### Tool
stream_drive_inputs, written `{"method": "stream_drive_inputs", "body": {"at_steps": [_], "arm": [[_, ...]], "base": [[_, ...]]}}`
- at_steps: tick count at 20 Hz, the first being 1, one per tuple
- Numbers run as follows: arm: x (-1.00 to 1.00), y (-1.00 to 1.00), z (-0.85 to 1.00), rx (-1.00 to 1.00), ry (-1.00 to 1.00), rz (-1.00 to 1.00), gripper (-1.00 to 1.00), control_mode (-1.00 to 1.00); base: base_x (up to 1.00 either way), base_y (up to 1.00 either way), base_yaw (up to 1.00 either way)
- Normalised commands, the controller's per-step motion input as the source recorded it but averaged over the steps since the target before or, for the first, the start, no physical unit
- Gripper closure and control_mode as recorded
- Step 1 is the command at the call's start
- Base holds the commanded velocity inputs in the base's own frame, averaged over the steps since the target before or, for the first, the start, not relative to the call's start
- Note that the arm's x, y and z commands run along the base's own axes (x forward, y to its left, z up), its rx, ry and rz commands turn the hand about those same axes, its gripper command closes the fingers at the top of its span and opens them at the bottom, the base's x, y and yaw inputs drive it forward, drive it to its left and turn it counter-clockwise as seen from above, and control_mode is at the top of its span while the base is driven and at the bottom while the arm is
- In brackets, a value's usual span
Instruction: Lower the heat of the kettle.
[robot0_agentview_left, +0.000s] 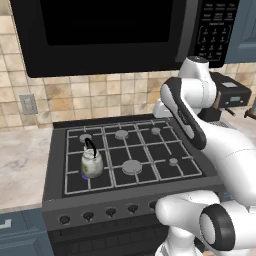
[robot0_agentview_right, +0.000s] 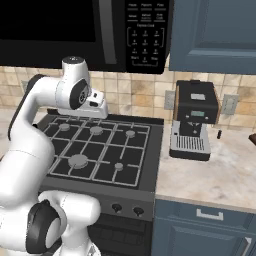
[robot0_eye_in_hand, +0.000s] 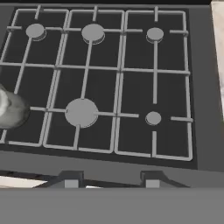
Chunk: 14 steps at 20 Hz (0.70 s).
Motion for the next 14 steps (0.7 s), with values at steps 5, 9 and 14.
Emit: {"method": "stream_drive_inputs", "body": {"at_steps": [5, 9, 14], "arm": [[-0.21, 0.12, 0.00, 0.00, -0.01, 0.00, -1.00, -1.00], [-0.37, 0.36, -0.05, -0.04, 0.00, 0.06, -1.00, -1.00], [-0.48, 0.94, -0.38, -0.19, -0.02, 0.22, -1.00, -1.00]], "base": [[0.00, 0.00, 0.00], [0.00, 0.00, 0.00], [0.00, 0.00, 0.00]]}}
